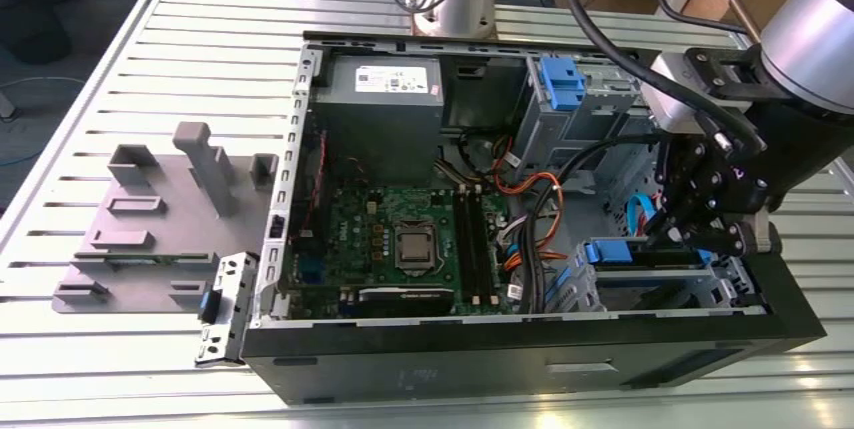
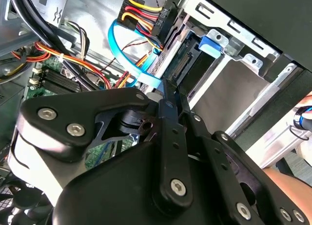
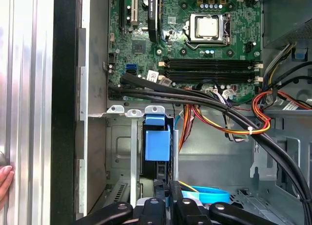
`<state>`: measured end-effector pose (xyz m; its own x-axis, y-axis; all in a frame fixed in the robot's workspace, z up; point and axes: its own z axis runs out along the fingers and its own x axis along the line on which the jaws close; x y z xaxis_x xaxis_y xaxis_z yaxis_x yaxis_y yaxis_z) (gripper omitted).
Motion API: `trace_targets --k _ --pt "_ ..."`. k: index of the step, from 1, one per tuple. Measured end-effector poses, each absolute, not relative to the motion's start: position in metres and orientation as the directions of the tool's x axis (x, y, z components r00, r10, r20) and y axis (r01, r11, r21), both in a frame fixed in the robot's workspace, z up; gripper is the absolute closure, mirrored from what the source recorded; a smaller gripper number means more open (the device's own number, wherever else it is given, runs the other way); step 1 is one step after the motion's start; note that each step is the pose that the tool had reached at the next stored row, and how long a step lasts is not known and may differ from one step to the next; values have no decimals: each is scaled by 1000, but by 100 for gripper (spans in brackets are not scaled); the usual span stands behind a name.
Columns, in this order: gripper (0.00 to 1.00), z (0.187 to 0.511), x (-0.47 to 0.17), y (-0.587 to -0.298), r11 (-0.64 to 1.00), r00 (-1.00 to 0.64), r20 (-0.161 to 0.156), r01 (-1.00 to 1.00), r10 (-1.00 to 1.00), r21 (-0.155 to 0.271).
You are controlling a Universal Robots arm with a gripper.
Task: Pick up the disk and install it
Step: 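Insert the first disk wire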
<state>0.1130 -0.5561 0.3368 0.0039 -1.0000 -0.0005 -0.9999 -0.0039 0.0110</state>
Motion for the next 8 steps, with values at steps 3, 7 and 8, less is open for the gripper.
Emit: trace_targets --k 3,7,8 --pt "84 336 113 -556 -4 4 -1 -1000 -1000 11" --pt "84 335 113 -556 -4 4 -1 -1000 -1000 11" --pt "84 334 113 -556 -4 4 -1 -1000 -1000 11"
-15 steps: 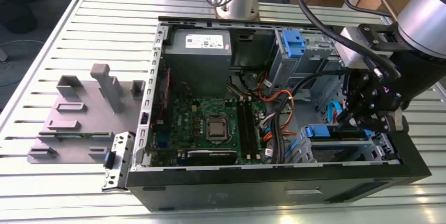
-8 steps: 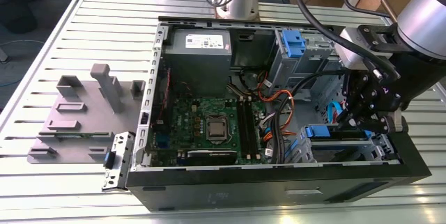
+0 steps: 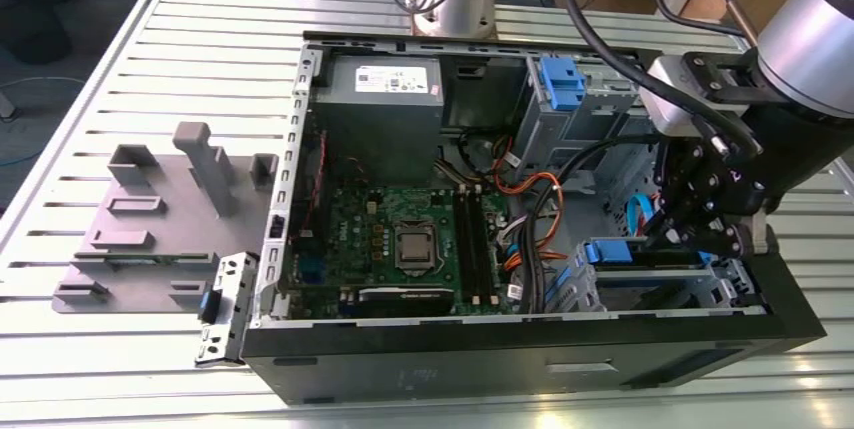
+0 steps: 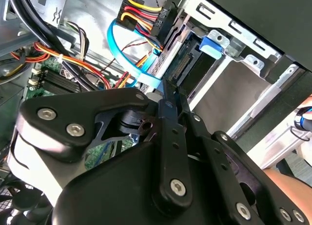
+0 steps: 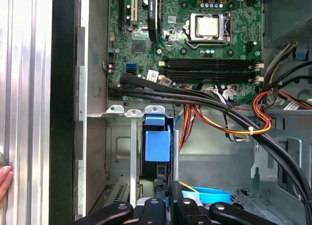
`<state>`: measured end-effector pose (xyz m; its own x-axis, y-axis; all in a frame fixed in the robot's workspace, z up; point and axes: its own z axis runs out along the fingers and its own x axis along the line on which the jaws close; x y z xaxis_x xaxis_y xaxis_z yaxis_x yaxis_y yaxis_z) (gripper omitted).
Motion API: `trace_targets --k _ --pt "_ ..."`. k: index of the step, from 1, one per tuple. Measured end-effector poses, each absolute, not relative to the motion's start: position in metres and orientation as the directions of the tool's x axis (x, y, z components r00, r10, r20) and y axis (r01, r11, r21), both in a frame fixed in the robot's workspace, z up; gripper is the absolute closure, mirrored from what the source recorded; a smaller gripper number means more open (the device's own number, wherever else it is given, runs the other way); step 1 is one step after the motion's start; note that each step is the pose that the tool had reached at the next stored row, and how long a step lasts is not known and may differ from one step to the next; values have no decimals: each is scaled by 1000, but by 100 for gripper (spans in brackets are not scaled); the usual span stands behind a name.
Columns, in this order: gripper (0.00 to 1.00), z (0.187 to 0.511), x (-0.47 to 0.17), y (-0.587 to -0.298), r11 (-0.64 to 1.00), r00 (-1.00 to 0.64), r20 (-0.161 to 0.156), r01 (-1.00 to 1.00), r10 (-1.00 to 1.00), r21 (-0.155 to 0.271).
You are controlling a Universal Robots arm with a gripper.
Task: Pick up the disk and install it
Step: 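Insert the first disk wire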
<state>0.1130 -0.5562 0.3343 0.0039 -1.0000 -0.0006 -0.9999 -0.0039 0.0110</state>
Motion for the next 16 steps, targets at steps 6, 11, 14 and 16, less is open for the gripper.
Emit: trace_targets --k 6,11,14,16 --pt "84 333 113 -556 -4 4 -1 -1000 -1000 11" --pt "84 332 113 -557 -4 4 0 -1000 -1000 11" --pt "84 331 113 -557 -4 4 -1 -1000 -1000 11" --pt "84 331 113 -557 -4 4 0 -1000 -1000 11"
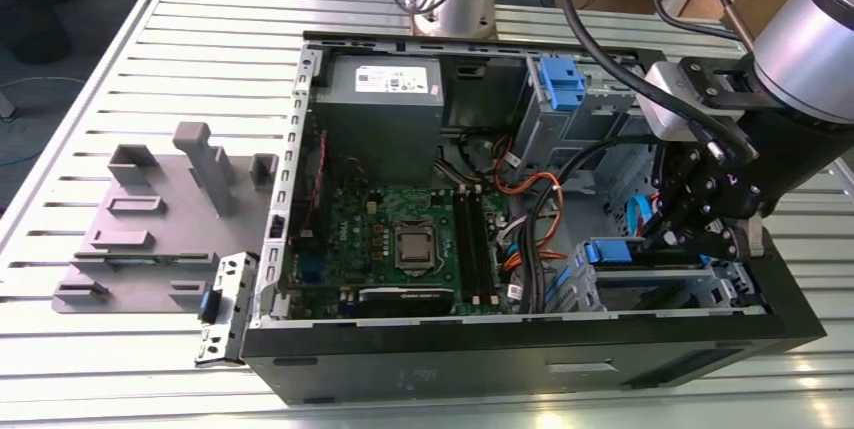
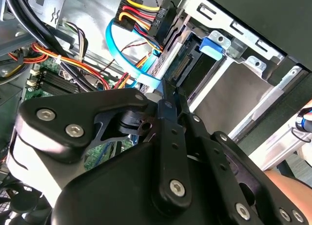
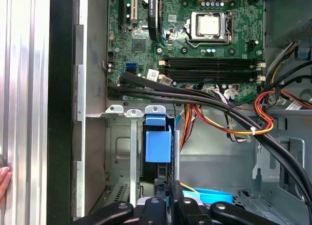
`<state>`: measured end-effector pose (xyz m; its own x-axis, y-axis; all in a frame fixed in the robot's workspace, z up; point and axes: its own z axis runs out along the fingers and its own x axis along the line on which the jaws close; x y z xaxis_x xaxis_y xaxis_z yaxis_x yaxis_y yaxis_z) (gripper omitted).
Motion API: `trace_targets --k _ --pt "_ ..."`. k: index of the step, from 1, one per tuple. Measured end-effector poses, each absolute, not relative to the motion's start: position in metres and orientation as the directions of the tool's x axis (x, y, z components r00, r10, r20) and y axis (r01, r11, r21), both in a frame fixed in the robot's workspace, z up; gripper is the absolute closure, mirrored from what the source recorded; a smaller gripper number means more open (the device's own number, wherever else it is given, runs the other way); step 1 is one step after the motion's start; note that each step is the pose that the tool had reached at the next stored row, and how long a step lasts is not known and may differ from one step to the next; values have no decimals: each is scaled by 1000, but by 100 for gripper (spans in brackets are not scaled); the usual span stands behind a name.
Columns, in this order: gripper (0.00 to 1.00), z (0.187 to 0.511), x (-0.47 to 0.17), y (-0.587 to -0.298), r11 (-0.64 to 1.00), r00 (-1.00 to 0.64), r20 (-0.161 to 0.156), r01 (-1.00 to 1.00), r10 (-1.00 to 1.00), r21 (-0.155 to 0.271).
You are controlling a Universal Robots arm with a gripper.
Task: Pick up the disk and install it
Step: 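Insert the first disk wire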
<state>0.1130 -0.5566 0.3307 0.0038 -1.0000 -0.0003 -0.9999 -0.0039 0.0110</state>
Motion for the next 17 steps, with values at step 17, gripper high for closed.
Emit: trace_targets --k 17 --pt "76 330 113 -557 -4 4 -1 -1000 -1000 11"
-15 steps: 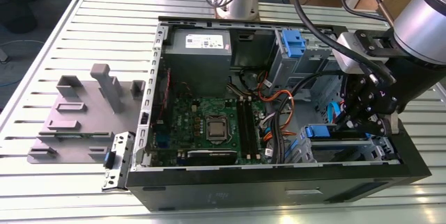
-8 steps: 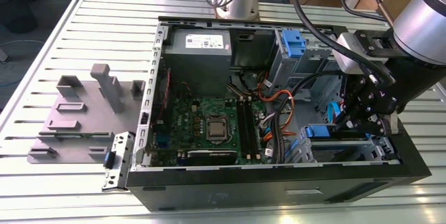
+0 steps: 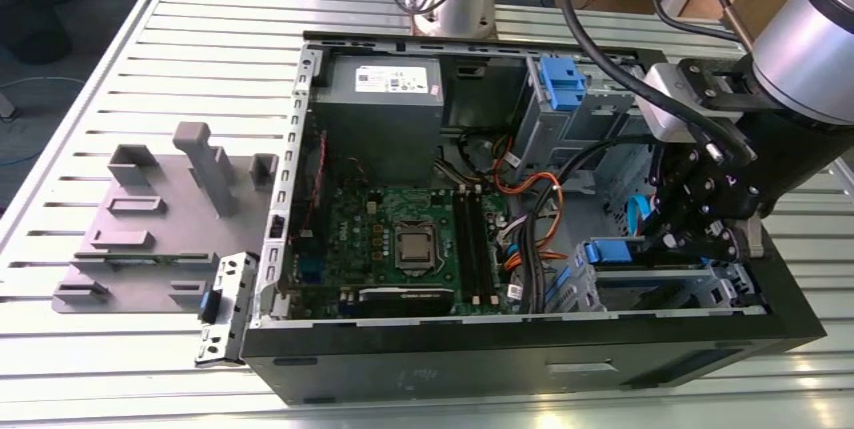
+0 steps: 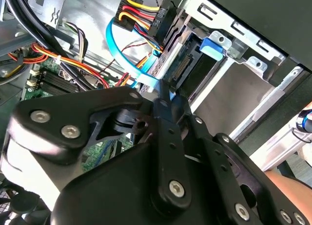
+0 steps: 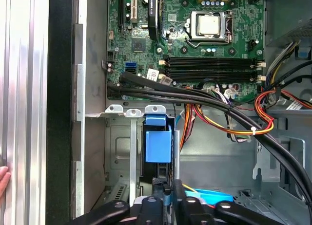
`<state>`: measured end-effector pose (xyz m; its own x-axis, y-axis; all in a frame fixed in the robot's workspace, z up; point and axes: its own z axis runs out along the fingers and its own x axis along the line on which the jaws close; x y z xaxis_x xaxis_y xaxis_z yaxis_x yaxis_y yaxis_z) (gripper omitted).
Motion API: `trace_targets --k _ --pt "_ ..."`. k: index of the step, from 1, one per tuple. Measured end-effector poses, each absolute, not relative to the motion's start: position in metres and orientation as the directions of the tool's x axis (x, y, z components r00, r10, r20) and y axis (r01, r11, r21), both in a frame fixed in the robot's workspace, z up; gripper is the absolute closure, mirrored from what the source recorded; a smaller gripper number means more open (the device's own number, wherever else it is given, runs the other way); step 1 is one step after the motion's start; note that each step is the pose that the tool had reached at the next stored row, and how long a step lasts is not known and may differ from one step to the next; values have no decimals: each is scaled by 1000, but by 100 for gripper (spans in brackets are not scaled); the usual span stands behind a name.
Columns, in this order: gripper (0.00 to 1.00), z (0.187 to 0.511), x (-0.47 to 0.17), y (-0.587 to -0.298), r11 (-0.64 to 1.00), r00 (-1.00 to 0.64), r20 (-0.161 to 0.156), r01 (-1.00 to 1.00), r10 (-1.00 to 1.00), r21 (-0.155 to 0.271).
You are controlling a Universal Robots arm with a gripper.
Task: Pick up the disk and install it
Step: 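Insert the first disk wire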
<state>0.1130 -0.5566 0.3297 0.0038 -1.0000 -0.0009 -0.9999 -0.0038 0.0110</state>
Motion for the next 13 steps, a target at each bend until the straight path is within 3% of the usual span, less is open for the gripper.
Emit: trace_targets --k 13 --pt "76 330 113 -557 -4 4 -1 -1000 -1000 11"
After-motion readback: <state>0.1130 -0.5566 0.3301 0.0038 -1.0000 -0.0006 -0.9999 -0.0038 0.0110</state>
